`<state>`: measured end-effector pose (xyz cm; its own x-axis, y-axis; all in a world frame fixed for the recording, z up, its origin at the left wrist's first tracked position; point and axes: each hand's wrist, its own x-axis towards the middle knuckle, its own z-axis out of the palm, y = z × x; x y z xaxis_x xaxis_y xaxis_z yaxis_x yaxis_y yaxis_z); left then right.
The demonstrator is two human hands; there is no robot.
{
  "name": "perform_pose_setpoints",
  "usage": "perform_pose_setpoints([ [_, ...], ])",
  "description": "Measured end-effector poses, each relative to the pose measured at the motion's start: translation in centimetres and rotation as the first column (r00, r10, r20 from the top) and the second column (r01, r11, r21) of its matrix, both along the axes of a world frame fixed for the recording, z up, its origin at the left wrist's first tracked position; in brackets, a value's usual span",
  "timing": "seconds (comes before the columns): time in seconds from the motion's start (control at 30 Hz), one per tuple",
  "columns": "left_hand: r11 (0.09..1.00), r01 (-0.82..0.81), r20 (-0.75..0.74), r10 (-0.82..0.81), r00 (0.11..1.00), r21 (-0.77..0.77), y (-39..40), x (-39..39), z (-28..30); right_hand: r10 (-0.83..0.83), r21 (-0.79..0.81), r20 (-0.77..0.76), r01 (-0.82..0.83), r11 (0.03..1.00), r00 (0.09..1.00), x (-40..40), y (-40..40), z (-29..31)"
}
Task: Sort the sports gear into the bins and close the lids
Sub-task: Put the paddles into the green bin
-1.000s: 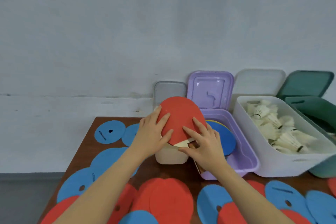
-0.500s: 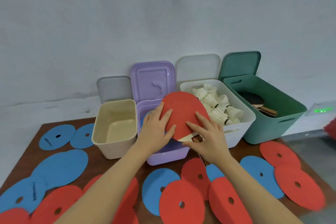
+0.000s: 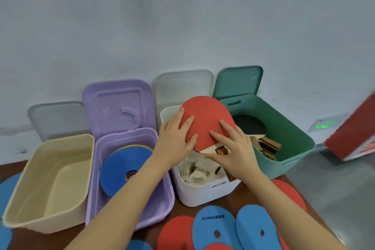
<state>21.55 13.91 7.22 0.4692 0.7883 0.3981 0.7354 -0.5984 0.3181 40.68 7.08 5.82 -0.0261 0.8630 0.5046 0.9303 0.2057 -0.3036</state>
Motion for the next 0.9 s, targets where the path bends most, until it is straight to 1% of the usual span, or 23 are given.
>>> perform_pose_setpoints([
  [0.13,1.0,0.022,-0.013,-0.023,1.0,-0.021,2.6,4.8,0.4,-0.034,-0.032,0.011,0.034,0.999,0.999,4.7,1.9,0.2],
  [0.27,0.998,0.032,-0.078,-0.036,0.996,-0.052,4.6,10.4,0.3,-0.051,-0.063,-0.013,0.05,0.997,0.999,10.3,3.5,0.1],
  [0.4,0.996,0.003,-0.075,-0.01,0.997,-0.086,5.1,16.4,-0.2,-0.038,-0.092,-0.033,0.035,0.995,0.999,16.3,4.5,-0.3],
  [0.5,0.994,-0.014,-0.112,0.003,0.994,-0.104,5.7,21.1,-0.7,-0.018,-0.14,-0.04,0.012,0.99,0.999,21.0,5.5,-0.5],
  [0.6,0.986,-0.04,-0.121,0.02,0.993,-0.164,6.7,25.1,-1.6,0.015,-0.171,-0.014,-0.017,0.985,1.0,24.9,7.1,-1.4],
  [0.67,0.974,-0.066,-0.137,0.037,0.99,-0.215,7.2,27.1,-2.3,0.038,-0.225,-0.002,-0.037,0.974,0.999,26.7,8.2,-2.1],
  [0.73,0.96,-0.112,-0.188,0.064,0.98,-0.255,7.8,28.2,-3.2,0.057,-0.308,0.041,-0.041,0.95,0.998,27.7,9.5,-2.7],
  [0.83,0.953,-0.177,-0.391,0.069,0.918,-0.247,8.4,28.4,-4.2,0.085,-0.438,0.21,0.016,0.899,0.974,28.0,11.0,-3.7],
  [0.87,0.951,-0.194,-0.43,0.075,0.9,-0.241,8.3,28.3,-4.4,0.097,-0.471,0.254,0.035,0.882,0.962,27.9,11.2,-4.1],
  [0.9,0.95,-0.211,-0.438,0.093,0.894,-0.229,8.0,28.2,-4.5,0.109,-0.492,0.275,0.042,0.87,0.955,28.0,11.3,-4.3],
])
